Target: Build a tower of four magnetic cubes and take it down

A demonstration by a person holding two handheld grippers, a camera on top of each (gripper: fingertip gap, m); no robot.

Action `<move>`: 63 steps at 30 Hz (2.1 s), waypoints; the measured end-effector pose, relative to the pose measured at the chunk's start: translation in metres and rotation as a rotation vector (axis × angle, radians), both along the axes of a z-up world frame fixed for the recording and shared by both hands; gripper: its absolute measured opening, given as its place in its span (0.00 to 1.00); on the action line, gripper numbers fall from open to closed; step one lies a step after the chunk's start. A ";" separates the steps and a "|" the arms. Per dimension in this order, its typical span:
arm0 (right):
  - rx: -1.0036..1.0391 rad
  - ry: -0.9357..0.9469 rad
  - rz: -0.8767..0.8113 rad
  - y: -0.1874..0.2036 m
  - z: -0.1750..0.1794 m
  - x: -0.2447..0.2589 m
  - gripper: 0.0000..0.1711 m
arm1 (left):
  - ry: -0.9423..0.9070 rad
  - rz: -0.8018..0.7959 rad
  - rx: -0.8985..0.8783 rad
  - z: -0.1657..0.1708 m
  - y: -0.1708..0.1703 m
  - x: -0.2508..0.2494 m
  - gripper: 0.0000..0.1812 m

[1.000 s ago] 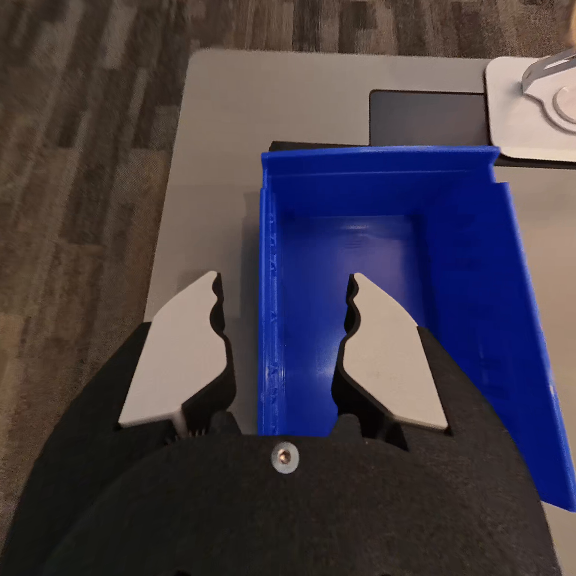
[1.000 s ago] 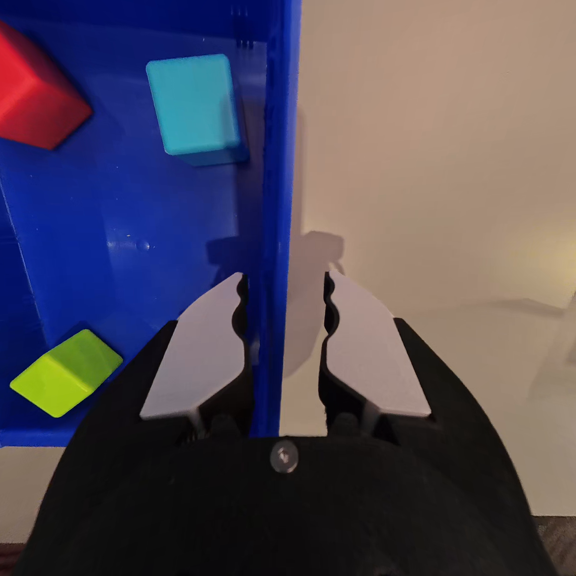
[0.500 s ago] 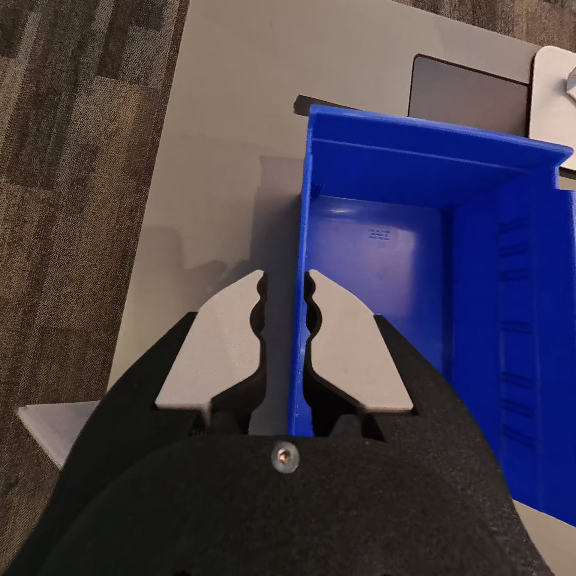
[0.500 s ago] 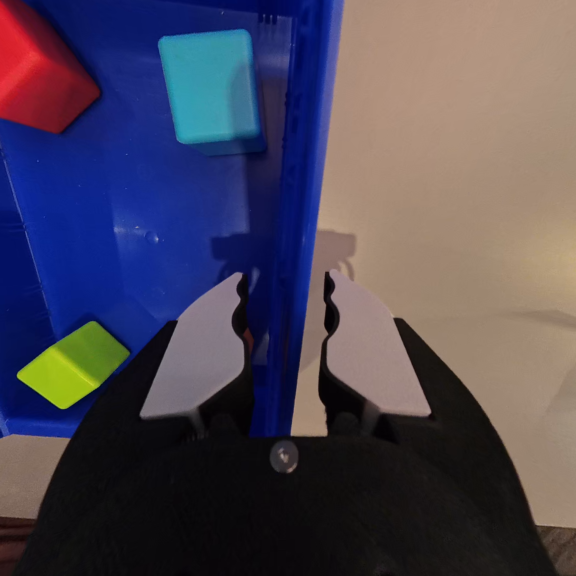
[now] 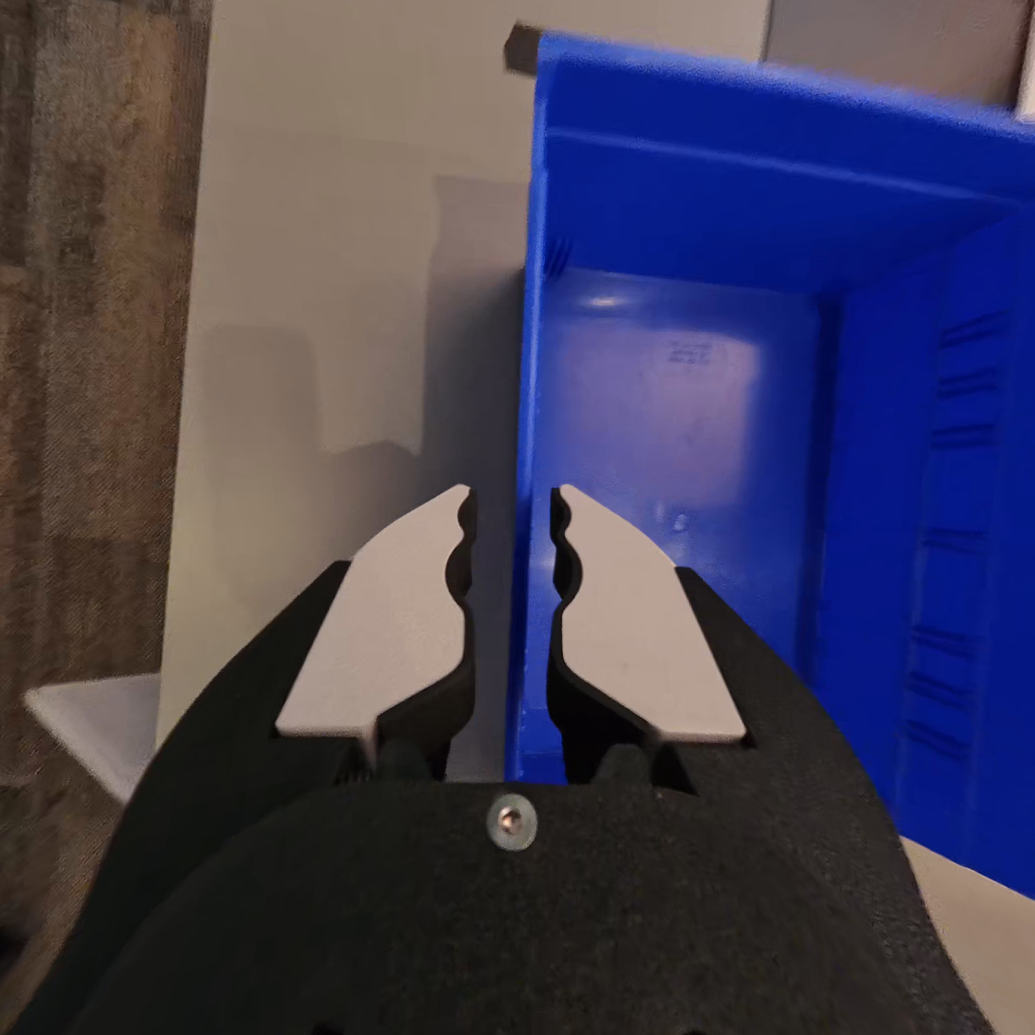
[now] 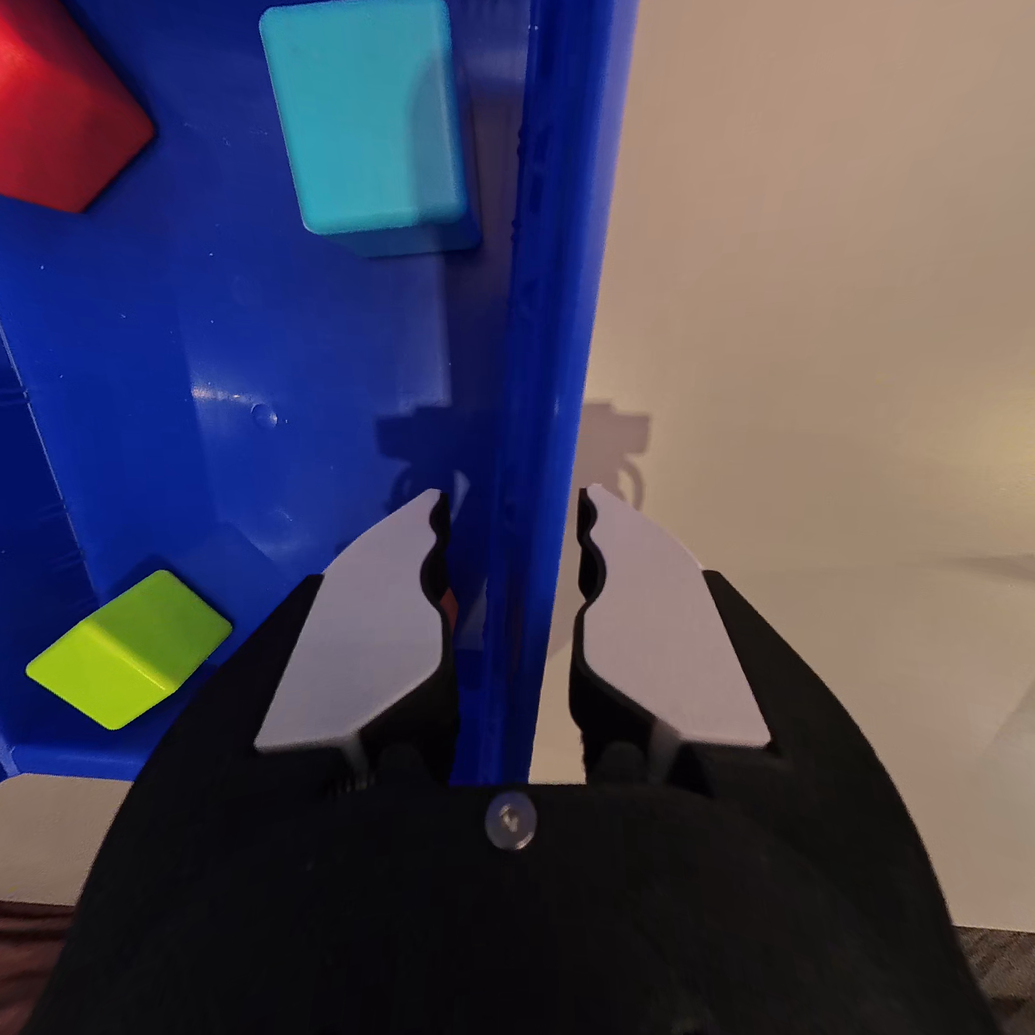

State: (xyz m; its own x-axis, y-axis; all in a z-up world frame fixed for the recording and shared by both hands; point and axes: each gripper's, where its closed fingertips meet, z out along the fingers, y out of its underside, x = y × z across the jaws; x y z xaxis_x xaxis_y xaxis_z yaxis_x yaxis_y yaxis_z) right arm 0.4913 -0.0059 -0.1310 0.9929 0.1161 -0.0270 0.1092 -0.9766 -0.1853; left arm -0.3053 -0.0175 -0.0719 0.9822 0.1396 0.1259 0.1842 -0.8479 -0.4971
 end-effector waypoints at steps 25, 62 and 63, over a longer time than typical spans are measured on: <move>-0.127 0.120 -0.033 -0.006 0.000 -0.078 0.04 | 0.087 -0.194 -0.218 -0.030 -0.005 0.080 0.04; -0.259 0.111 0.181 -0.004 -0.013 -0.176 0.04 | 0.122 -0.587 -0.018 0.018 -0.019 0.207 0.21; -0.262 0.118 0.186 -0.004 -0.013 -0.173 0.04 | 0.098 -0.588 0.034 0.033 -0.021 0.205 0.21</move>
State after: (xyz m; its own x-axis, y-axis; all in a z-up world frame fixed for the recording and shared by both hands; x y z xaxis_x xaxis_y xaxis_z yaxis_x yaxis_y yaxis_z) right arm 0.3183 -0.0096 -0.1441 0.9436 0.2690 -0.1930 0.2828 -0.9580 0.0474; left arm -0.1004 -0.0383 -0.0387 0.9007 -0.4337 0.0255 -0.3596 -0.7771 -0.5166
